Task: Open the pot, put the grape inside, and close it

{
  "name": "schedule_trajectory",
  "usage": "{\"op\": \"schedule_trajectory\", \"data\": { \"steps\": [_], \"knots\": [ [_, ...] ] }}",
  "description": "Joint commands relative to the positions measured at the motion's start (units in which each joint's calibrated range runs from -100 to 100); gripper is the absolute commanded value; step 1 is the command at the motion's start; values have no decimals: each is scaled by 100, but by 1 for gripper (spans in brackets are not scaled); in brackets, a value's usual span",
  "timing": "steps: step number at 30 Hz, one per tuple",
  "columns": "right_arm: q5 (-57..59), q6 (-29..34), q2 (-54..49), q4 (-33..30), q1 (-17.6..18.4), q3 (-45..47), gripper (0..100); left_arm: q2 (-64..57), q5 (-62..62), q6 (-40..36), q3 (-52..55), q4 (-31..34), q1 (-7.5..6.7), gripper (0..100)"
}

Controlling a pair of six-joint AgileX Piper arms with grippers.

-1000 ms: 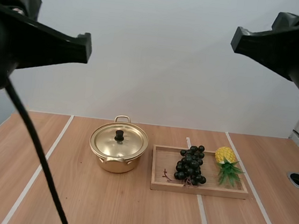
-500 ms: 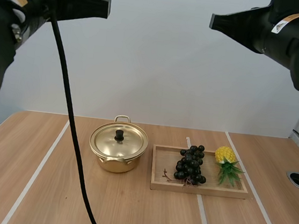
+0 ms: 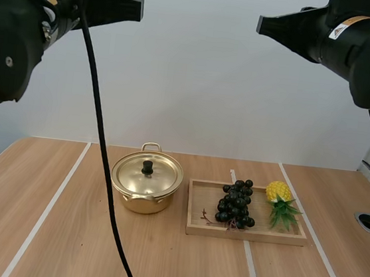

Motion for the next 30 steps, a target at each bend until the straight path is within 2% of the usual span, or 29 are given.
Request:
{"op": "schedule_trajectory", "data": {
  "steps": [1, 2, 10, 14, 18, 22, 30],
  "knots": [
    [-174, -15, -18, -32, -18, -72, 100, 39, 4, -134, -51, 10, -16, 81],
    [-174, -15, -18, -6, -18, -72, 100, 75, 79, -134, -51, 10, -16, 100],
    [6, -15, -18, -3, -18, -72, 100, 81, 337, 164, -51, 10, -16, 100],
    [131, -15, -8, -3, -18, -72, 100, 156, 560, 574, -51, 10, -16, 100],
    [792, -108, 26, -46, -18, -72, 100, 468, 1120, 1085, -51, 10, -16, 100],
    [1706, -822, 189, -36, -18, -72, 100, 915, 1686, 1436, -51, 10, -16, 100],
    [3089, -1045, 645, 3, -18, -72, 100, 1795, 2710, 2049, -51, 10, -16, 100]
  ]
}}
